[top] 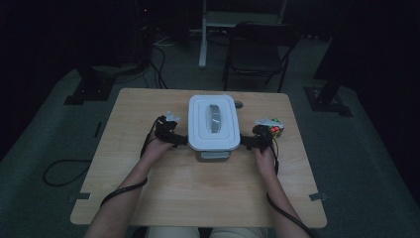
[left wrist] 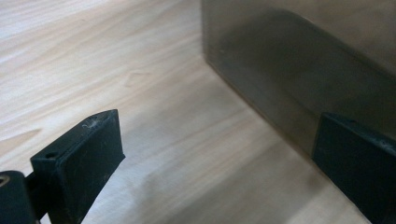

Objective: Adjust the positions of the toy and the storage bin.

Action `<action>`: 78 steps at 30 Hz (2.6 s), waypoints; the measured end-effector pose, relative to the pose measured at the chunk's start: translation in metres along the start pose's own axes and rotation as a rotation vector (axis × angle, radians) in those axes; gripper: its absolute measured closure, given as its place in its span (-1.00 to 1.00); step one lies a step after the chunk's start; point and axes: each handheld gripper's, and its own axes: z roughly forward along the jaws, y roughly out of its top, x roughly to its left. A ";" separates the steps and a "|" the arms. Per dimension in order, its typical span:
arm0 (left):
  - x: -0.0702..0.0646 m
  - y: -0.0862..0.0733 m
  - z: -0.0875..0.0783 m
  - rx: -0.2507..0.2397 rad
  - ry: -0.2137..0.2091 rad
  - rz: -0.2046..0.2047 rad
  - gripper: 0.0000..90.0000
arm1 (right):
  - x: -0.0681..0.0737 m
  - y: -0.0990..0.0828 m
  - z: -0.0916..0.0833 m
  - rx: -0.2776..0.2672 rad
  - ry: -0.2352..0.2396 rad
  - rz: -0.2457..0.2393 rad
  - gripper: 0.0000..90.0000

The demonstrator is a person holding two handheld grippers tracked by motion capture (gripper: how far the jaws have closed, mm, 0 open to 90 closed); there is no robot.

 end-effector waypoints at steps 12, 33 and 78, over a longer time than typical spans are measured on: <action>0.022 0.015 0.020 0.033 0.075 -0.005 -0.94 | -0.012 0.021 0.029 0.022 -0.043 0.042 -0.69; 0.010 0.029 0.013 0.066 0.078 0.052 -0.94 | -0.003 0.033 0.036 0.054 0.045 -0.002 -0.59; -0.057 -0.025 -0.048 0.081 -0.010 0.156 -0.90 | 0.027 -0.040 -0.047 0.018 0.164 -0.071 -0.55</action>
